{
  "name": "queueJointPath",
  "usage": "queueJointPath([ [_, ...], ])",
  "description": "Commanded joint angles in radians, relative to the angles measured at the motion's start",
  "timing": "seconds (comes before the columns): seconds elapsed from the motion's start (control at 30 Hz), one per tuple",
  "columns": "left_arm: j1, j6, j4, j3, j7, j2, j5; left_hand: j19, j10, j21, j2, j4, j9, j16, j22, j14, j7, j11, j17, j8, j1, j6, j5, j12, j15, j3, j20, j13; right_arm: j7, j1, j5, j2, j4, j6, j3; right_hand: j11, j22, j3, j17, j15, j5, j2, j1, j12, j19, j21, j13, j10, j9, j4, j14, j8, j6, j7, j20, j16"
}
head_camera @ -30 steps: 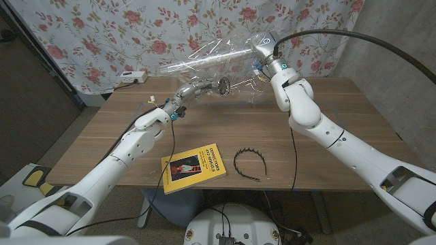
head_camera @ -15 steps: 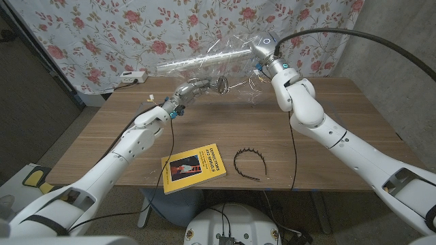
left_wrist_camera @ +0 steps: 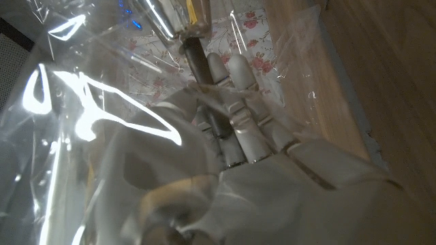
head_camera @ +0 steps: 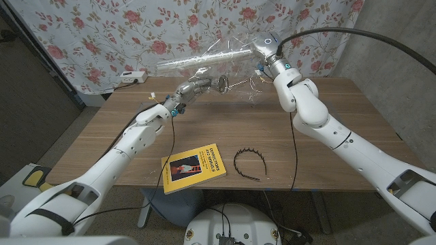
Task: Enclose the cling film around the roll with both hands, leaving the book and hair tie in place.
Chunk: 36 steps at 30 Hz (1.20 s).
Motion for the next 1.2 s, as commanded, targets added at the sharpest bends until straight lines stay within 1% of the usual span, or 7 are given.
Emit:
queueJointPath([
  [0.03, -0.017, 0.010, 0.008, 0.004, -0.013, 0.005, 0.009, 0.005, 0.004, 0.006, 0.004, -0.002, 0.000, 0.009, 0.002, 0.037, 0.000, 0.002, 0.003, -0.005, 0.014, 0.002, 0.007, -0.001, -0.026, 0.012, -0.007, 0.004, -0.048, -0.002, 0.058, -0.030, 0.000, 0.080, 0.010, -0.003, 0.004, -0.005, 0.004, -0.056, 0.003, 0.088, 0.075, 0.007, 0.005, -0.001, 0.002, -0.006, 0.004, 0.001, 0.014, -0.003, 0.007, -0.004, -0.143, 0.001],
  [0.43, -0.024, 0.015, 0.004, 0.009, -0.031, 0.014, 0.017, 0.007, 0.006, 0.008, 0.004, -0.002, 0.000, 0.009, 0.002, 0.038, -0.002, 0.001, 0.003, -0.005, 0.014, 0.002, 0.006, -0.001, -0.027, 0.012, -0.007, 0.003, -0.101, -0.011, 0.089, -0.069, 0.004, 0.150, 0.028, -0.014, 0.005, -0.003, 0.009, -0.057, 0.001, 0.089, 0.073, 0.008, -0.010, -0.004, 0.007, -0.018, 0.013, 0.002, 0.001, -0.003, 0.000, -0.011, -0.143, -0.006],
  [0.53, -0.019, 0.019, -0.005, 0.007, -0.032, 0.021, 0.015, 0.007, 0.006, 0.008, 0.003, -0.002, 0.000, 0.009, 0.002, 0.038, -0.003, 0.001, 0.004, -0.005, 0.014, 0.002, 0.006, -0.001, -0.027, 0.012, -0.006, 0.003, -0.129, -0.007, 0.109, -0.083, 0.016, 0.193, 0.032, -0.018, 0.005, -0.003, 0.013, -0.057, 0.000, 0.091, 0.072, 0.009, -0.014, -0.004, 0.010, -0.022, 0.014, 0.003, 0.000, -0.004, -0.003, -0.012, -0.143, -0.007],
  [0.67, -0.011, 0.020, -0.015, 0.003, -0.029, 0.030, 0.014, 0.007, 0.005, 0.008, 0.003, -0.002, 0.000, 0.009, 0.002, 0.039, -0.003, 0.000, 0.004, -0.005, 0.014, 0.002, 0.006, -0.002, -0.027, 0.012, -0.006, 0.004, -0.134, 0.003, 0.127, -0.095, 0.027, 0.232, 0.034, -0.023, 0.005, -0.001, 0.017, -0.056, -0.002, 0.092, 0.070, 0.010, -0.021, -0.006, 0.014, -0.030, 0.018, 0.004, -0.004, -0.004, -0.007, -0.014, -0.143, -0.009],
  [0.77, 0.002, 0.021, -0.031, -0.004, -0.023, 0.042, 0.013, 0.007, 0.005, 0.008, 0.003, -0.003, 0.000, 0.009, 0.002, 0.039, -0.004, -0.001, 0.004, -0.004, 0.014, 0.003, 0.006, -0.002, -0.027, 0.012, -0.006, 0.003, -0.144, 0.011, 0.126, -0.104, 0.033, 0.263, 0.030, -0.029, 0.004, 0.002, 0.012, -0.056, -0.005, 0.093, 0.067, 0.010, -0.034, -0.012, 0.016, -0.040, 0.022, 0.005, -0.026, -0.005, -0.012, -0.019, -0.142, -0.026],
  [0.9, 0.013, 0.018, -0.045, -0.011, -0.017, 0.051, 0.010, 0.007, 0.005, 0.008, 0.003, -0.003, 0.000, 0.010, 0.002, 0.039, -0.005, -0.001, 0.005, -0.004, 0.015, 0.003, 0.006, -0.002, -0.027, 0.012, -0.006, 0.004, -0.154, 0.014, 0.133, -0.107, 0.035, 0.294, 0.029, -0.034, 0.003, 0.006, 0.007, -0.056, -0.007, 0.095, 0.062, 0.009, -0.048, -0.019, 0.012, -0.042, 0.025, 0.007, -0.038, -0.006, -0.015, -0.021, -0.141, -0.039],
  [1.2, 0.031, 0.018, -0.064, -0.025, -0.009, 0.072, 0.005, 0.007, 0.005, 0.009, 0.003, -0.003, 0.000, 0.009, 0.002, 0.038, -0.005, -0.001, 0.004, -0.004, 0.015, 0.003, 0.006, -0.002, -0.027, 0.012, -0.006, 0.003, -0.177, 0.030, 0.155, -0.107, 0.061, 0.364, 0.026, -0.038, 0.004, 0.010, 0.009, -0.056, -0.011, 0.098, 0.059, 0.011, -0.055, -0.020, 0.013, -0.047, 0.028, 0.008, -0.041, -0.007, -0.018, -0.026, -0.142, -0.047],
])
